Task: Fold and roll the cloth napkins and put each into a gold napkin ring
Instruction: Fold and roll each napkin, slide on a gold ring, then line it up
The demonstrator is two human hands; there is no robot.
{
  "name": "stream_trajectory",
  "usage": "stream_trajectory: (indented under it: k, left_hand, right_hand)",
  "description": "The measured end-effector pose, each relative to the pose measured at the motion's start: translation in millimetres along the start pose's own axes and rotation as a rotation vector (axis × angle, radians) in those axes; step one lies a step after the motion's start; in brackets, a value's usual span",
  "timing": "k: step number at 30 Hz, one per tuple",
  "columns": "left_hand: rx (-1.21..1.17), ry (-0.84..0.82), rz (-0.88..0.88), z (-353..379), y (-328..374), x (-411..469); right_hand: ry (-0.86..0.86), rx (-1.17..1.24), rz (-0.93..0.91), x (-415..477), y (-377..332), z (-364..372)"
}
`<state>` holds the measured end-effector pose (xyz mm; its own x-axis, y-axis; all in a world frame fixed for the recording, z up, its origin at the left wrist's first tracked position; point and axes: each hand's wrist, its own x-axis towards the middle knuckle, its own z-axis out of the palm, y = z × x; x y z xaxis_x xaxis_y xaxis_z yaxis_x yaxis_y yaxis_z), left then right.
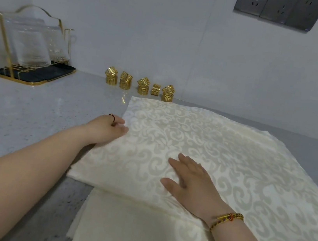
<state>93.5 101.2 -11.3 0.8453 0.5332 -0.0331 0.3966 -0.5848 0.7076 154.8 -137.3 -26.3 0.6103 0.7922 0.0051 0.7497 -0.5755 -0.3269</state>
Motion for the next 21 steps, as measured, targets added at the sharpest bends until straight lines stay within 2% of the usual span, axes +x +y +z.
stream_trajectory:
  k: [4, 9, 10, 12, 14, 15, 17, 21]
  left_hand:
    - [0.033, -0.073, -0.008, -17, 3, 3]
    - [0.112, -0.088, -0.028, -19, -2, 5]
    - [0.057, -0.062, -0.018, -20, -2, 5]
    - [-0.221, -0.020, -0.021, -21, 0, 1]
    - [-0.535, -0.064, -0.072, -22, 2, -8]
    - [-0.591, -0.080, -0.101, -23, 2, -10]
    - [-0.540, -0.093, -0.159, -25, -1, -13]
    - [-0.355, -0.181, -0.250, -34, -2, -28]
  right_hand:
    - [0.043, 0.178, -0.157, -8, -7, -6]
    - [-0.008, 0.143, -0.304, -7, -11, 3]
    - [-0.014, 0.162, -0.298, -7, -10, 2]
    - [-0.043, 0.217, -0.268, -7, -7, 2]
    - [-0.074, 0.334, -0.218, -7, -7, 2]
    - [-0.074, 0.430, -0.174, -7, -7, 2]
    - [-0.050, 0.584, -0.094, -7, -7, 2]
    - [-0.006, 0.593, -0.069, -7, -7, -1]
